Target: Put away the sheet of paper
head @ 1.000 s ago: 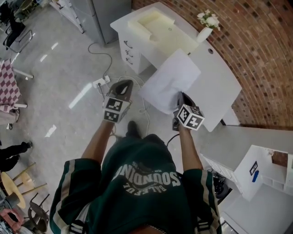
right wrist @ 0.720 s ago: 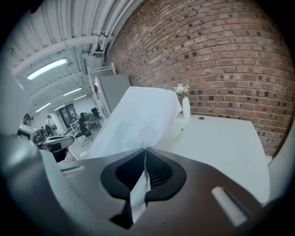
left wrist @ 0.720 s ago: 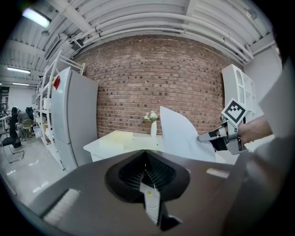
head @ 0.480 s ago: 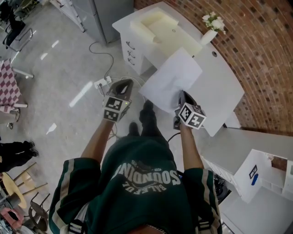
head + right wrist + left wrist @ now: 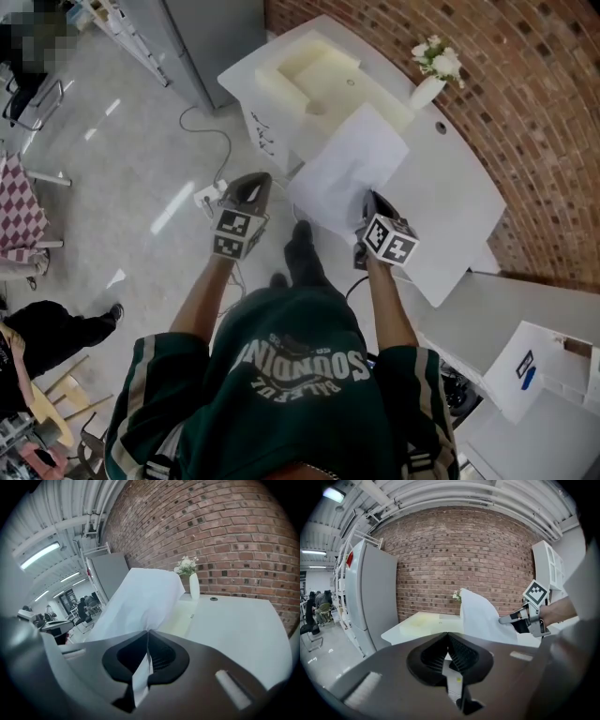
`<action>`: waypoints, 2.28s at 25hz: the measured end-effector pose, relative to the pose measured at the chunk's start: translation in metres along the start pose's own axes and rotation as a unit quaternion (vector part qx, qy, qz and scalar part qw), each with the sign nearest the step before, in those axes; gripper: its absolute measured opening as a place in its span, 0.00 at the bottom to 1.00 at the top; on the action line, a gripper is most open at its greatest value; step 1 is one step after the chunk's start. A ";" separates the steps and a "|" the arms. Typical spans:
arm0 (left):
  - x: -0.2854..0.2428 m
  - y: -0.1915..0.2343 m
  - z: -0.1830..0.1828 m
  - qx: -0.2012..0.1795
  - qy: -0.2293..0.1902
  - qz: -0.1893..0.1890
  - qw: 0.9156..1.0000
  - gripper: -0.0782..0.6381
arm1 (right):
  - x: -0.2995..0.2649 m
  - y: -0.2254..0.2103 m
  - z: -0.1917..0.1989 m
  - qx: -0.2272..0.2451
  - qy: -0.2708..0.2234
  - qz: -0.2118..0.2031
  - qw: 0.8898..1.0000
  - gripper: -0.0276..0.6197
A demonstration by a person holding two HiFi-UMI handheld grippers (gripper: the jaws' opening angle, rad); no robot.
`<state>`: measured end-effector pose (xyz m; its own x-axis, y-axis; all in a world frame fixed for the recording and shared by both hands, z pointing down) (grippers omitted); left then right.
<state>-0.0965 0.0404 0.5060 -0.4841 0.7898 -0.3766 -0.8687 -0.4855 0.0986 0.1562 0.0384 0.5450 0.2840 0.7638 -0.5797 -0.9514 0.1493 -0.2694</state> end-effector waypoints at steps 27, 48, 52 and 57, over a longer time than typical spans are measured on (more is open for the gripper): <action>-0.180 0.076 -0.083 0.004 0.008 -0.018 1.000 0.12 | -0.167 -0.061 -0.116 -0.012 0.038 -0.010 0.999 0.05; -0.293 0.167 -0.097 0.013 0.047 0.045 0.998 0.12 | -0.276 -0.083 -0.149 -0.066 0.073 0.072 0.993 0.05; -0.309 0.176 -0.097 0.014 0.055 0.056 0.997 0.12 | -0.287 -0.094 -0.150 -0.082 0.078 0.098 0.989 0.05; -0.325 0.181 -0.095 0.015 0.065 0.071 0.995 0.12 | -0.295 -0.108 -0.143 -0.088 0.093 0.129 0.983 0.05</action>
<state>-0.0869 -0.3398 0.5588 -0.5869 0.6570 -0.4732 -0.7957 -0.5760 0.1872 0.1923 -0.2930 0.6347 0.0683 0.6316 -0.7722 -0.9637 -0.1585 -0.2149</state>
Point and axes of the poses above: the fingertips, and each gripper's own axes: x backward along the fingers, y to its left, z out of its underside, the point moved 1 cm from there along x, backward along the fingers, and after that the axes turned 3 degrees about x, right-handed, at the moved point
